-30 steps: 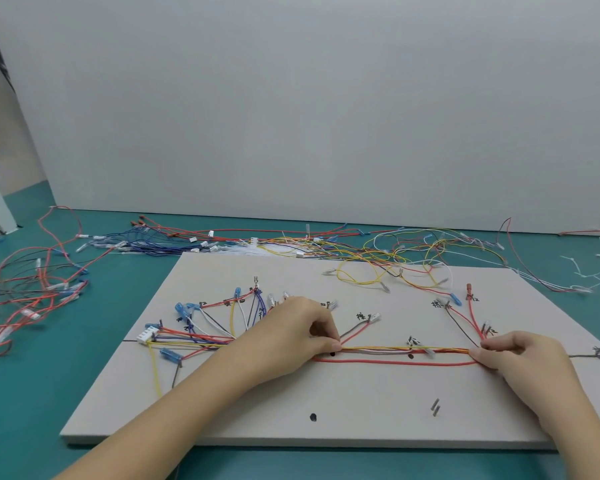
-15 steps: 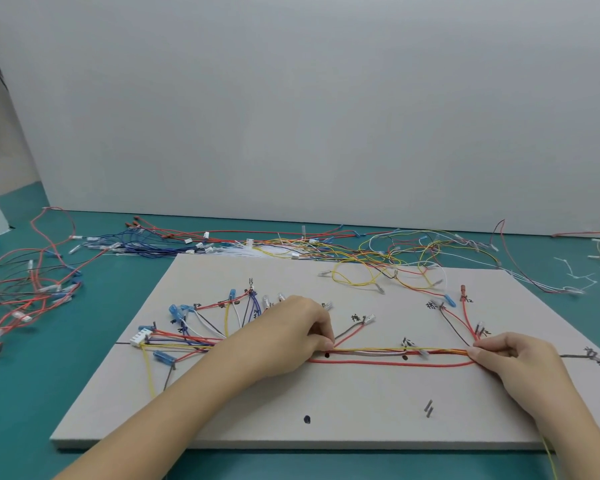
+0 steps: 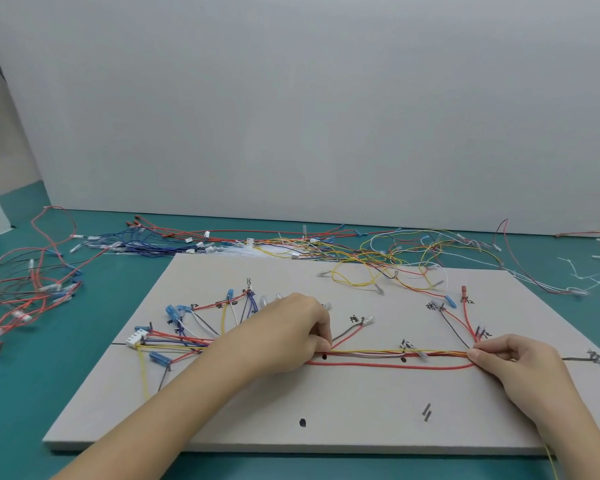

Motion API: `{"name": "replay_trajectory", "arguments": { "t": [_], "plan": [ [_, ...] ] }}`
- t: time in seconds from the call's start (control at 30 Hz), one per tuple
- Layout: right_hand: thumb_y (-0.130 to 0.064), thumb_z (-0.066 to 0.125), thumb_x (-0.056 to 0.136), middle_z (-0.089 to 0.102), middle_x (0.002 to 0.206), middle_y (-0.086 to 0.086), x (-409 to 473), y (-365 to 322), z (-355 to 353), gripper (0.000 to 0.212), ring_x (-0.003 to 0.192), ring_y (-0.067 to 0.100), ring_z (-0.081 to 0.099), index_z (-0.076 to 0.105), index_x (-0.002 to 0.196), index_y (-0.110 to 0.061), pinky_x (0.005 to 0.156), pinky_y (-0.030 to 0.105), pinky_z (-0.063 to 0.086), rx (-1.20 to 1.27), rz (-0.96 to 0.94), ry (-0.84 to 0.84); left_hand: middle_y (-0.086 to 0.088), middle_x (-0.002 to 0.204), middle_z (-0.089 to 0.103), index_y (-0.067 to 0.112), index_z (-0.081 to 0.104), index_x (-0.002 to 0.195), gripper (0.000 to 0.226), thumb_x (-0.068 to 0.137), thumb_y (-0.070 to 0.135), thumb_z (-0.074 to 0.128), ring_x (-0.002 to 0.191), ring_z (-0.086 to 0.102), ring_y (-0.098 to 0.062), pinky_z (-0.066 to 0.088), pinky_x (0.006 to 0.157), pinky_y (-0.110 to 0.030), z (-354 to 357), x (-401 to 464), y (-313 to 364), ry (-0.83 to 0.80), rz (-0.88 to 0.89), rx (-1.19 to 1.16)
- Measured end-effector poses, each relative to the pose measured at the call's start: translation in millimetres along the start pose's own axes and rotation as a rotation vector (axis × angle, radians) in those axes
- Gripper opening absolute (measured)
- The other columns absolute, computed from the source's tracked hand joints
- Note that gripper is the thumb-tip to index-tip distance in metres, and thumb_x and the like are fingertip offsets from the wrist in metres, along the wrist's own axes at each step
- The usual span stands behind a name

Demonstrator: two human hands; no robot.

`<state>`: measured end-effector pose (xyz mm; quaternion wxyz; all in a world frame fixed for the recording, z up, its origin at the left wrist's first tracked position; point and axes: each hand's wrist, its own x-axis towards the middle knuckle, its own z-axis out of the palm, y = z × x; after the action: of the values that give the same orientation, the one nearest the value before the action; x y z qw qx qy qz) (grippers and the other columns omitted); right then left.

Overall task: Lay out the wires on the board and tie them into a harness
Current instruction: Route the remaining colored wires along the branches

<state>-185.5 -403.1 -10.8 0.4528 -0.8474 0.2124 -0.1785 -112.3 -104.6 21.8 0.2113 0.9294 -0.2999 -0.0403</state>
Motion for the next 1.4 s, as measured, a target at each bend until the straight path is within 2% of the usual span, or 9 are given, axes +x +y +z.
{"name": "replay_trajectory", "arguments": {
  "t": [0.07,0.2,0.47,0.63,0.77,0.93,1.07,1.27,1.4],
  "plan": [
    [-0.004,0.078,0.077,0.065,0.061,0.009,-4,-1,5,0.008,0.055,0.015,0.051,0.072,0.075,-0.008,0.042,0.01,0.035,0.02,-0.011,-0.017,0.01,0.084,0.063,0.023,0.072,0.089,0.005,0.088,0.025,0.067,0.088,0.06,-0.011,0.05,0.079,-0.027,-4,-6,-5,0.001,-0.017,0.02],
    [-0.006,0.079,0.077,0.066,0.06,0.008,-11,-10,20,0.009,0.057,0.015,0.055,0.071,0.073,-0.01,0.052,0.02,0.039,0.023,-0.042,-0.065,0.012,0.08,0.067,0.026,0.071,0.082,0.004,0.085,0.029,0.069,0.079,0.061,-0.006,0.049,0.07,-0.025,-18,-18,-17,-0.026,-0.089,0.082],
    [-0.008,0.078,0.078,0.06,0.055,0.001,-13,-21,39,0.012,0.051,0.01,0.05,0.07,0.071,-0.014,0.051,0.021,0.033,-0.002,-0.082,-0.075,0.016,0.075,0.052,0.029,0.067,0.086,0.002,0.085,0.027,0.066,0.079,0.052,-0.008,0.028,0.054,-0.014,-22,-24,-25,0.068,-0.132,0.266],
    [-0.009,0.078,0.078,0.055,0.054,-0.001,-6,-27,39,0.011,0.038,0.004,0.039,0.07,0.071,-0.012,0.047,0.023,0.029,-0.009,-0.045,-0.134,0.015,0.08,0.057,0.03,0.06,0.079,0.011,0.086,0.024,0.064,0.076,0.052,-0.002,0.035,0.058,-0.018,-23,-22,-33,0.02,-0.176,0.173],
    [-0.009,0.078,0.078,0.057,0.055,0.0,-4,-33,44,0.012,0.042,0.008,0.043,0.07,0.07,-0.011,0.049,0.024,0.032,-0.017,-0.049,-0.153,0.015,0.081,0.056,0.029,0.058,0.079,0.011,0.088,0.022,0.061,0.078,0.051,-0.004,0.037,0.062,-0.022,-24,-20,-37,0.011,-0.204,0.164],
    [-0.008,0.079,0.077,0.056,0.049,-0.007,0,-38,51,0.01,0.033,-0.001,0.041,0.071,0.07,-0.01,0.048,0.019,0.03,0.041,-0.025,-0.194,0.017,0.077,0.052,0.028,0.057,0.082,0.011,0.089,0.02,0.056,0.08,0.05,-0.008,0.033,0.062,-0.025,-29,-20,-42,0.026,-0.232,0.196],
    [-0.011,0.08,0.076,0.06,0.053,-0.004,-1,-40,51,0.011,0.038,-0.002,0.045,0.072,0.069,-0.011,0.044,0.013,0.032,0.005,-0.041,-0.206,0.017,0.077,0.053,0.029,0.054,0.078,0.013,0.087,0.019,0.054,0.082,0.052,-0.01,0.036,0.066,-0.027,-27,-20,-44,0.051,-0.247,0.221],
    [-0.02,0.082,0.075,0.069,0.063,-0.01,0,-39,44,0.013,0.067,0.01,0.062,0.074,0.065,-0.022,0.063,0.028,0.043,-0.11,-0.087,-0.177,0.015,0.079,0.056,0.026,0.058,0.076,0.009,0.081,0.019,0.055,0.086,0.052,-0.01,0.04,0.066,-0.027,-26,-20,-46,0.088,-0.212,0.193],
    [-0.017,0.079,0.077,0.07,0.068,-0.017,0,-37,35,0.018,0.074,0.007,0.063,0.076,0.065,-0.03,0.066,0.027,0.044,-0.109,-0.077,-0.228,0.014,0.084,0.057,0.027,0.063,0.08,0.009,0.08,0.021,0.056,0.091,0.049,-0.008,0.048,0.079,-0.032,-26,-19,-45,0.122,-0.155,0.157]
  ]
}}
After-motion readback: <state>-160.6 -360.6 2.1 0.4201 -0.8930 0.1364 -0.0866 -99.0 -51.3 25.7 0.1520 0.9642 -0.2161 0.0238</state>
